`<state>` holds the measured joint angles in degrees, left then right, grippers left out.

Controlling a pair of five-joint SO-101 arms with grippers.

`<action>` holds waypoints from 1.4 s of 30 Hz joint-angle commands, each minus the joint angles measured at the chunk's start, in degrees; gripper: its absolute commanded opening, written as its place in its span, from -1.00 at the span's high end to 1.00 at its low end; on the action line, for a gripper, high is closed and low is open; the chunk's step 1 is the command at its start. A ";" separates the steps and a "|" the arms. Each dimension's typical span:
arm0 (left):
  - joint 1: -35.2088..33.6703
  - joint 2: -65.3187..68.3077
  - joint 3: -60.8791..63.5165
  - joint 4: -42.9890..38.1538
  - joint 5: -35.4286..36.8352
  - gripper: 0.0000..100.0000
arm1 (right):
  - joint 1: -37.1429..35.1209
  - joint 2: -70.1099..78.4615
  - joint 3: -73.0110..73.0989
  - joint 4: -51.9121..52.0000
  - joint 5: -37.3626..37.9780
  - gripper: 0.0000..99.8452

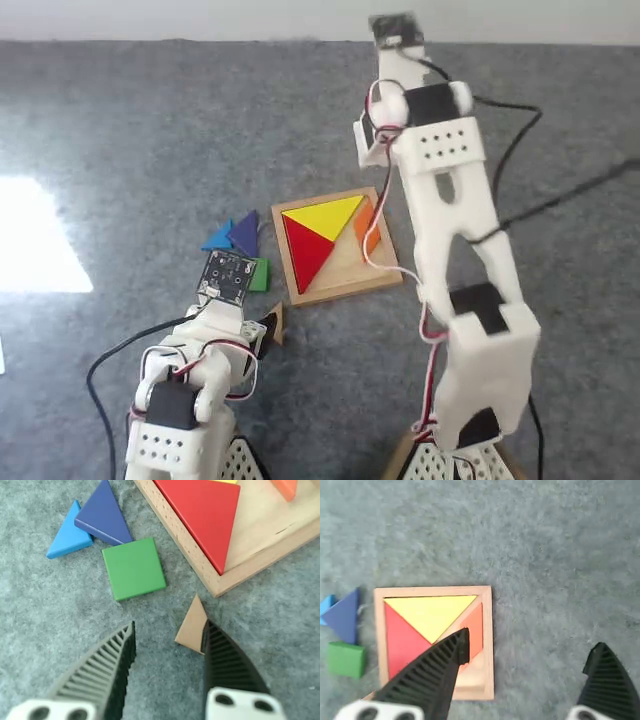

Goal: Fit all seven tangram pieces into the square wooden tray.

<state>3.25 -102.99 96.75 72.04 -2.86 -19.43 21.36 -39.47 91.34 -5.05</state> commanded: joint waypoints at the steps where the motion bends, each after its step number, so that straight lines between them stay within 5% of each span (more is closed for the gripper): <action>1: 0.26 -1.23 -0.31 0.26 -0.79 0.59 | -2.51 -11.47 -1.05 4.53 0.35 0.26; 11: 0.26 -1.23 -0.31 0.26 -0.79 0.59 | -1.63 -42.15 39.65 -9.54 0.44 0.26; 20: 0.26 -1.23 -0.31 0.26 -0.79 0.59 | 12.53 -71.34 92.04 -28.97 1.67 0.26; 26: 0.26 -1.23 -0.31 0.26 -0.79 0.59 | 21.05 -81.27 105.58 -28.97 11.08 0.29; 35: 0.53 -1.23 -0.31 0.26 -0.79 0.59 | 31.34 -97.27 123.16 -33.45 21.45 0.82; 42: -1.32 -1.23 -0.31 -4.40 -5.98 0.59 | 32.22 -113.01 132.66 -27.38 21.80 0.76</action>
<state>3.25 -102.99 96.75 71.87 -3.74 11.87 -83.60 92.04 59.34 15.87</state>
